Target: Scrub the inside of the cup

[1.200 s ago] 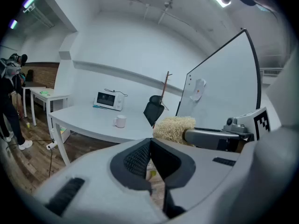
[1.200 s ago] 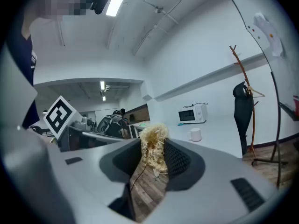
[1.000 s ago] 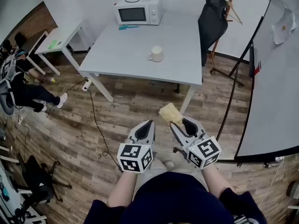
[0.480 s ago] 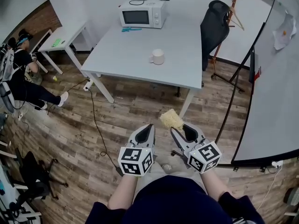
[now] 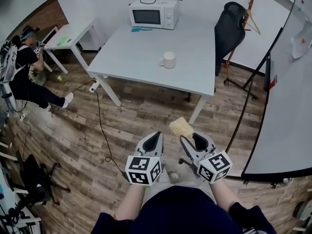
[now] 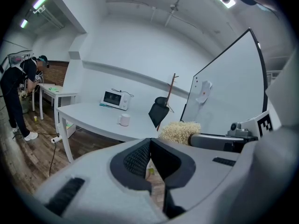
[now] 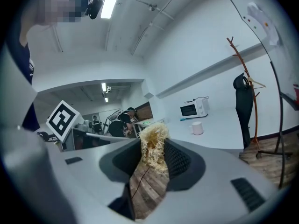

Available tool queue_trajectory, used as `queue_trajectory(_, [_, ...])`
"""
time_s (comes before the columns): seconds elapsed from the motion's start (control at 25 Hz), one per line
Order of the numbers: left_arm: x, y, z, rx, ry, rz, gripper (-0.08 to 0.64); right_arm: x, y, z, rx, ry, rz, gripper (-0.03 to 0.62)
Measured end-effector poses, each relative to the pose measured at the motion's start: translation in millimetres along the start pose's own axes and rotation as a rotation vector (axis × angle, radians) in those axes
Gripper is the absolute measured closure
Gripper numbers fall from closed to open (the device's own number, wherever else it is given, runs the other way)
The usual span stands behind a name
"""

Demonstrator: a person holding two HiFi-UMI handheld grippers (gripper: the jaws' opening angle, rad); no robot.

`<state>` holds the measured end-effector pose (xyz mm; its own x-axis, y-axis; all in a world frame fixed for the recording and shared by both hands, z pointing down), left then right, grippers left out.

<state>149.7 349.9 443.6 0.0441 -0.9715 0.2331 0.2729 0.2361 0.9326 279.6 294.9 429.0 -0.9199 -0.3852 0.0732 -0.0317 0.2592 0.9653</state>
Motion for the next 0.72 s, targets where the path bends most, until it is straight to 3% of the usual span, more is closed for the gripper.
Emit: queue_trajectory(0.72, [101.7,-46.6,87.2,0.015,0.069,0.03,0.541,122.5,-32.5,-49.9,-0.03,0.081,-0.015,0.434])
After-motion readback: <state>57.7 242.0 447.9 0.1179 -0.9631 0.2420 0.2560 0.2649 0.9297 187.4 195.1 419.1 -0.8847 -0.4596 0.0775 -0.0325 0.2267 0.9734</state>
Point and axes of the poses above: the fingertips, and each gripper's own axes: x forward along the fingers, z to its left, y out of its underside, the point moved 4 cm from there along -x, backward along the fingers, and after that the axes turned 5 degrees about -z, right-handed, at the moved point
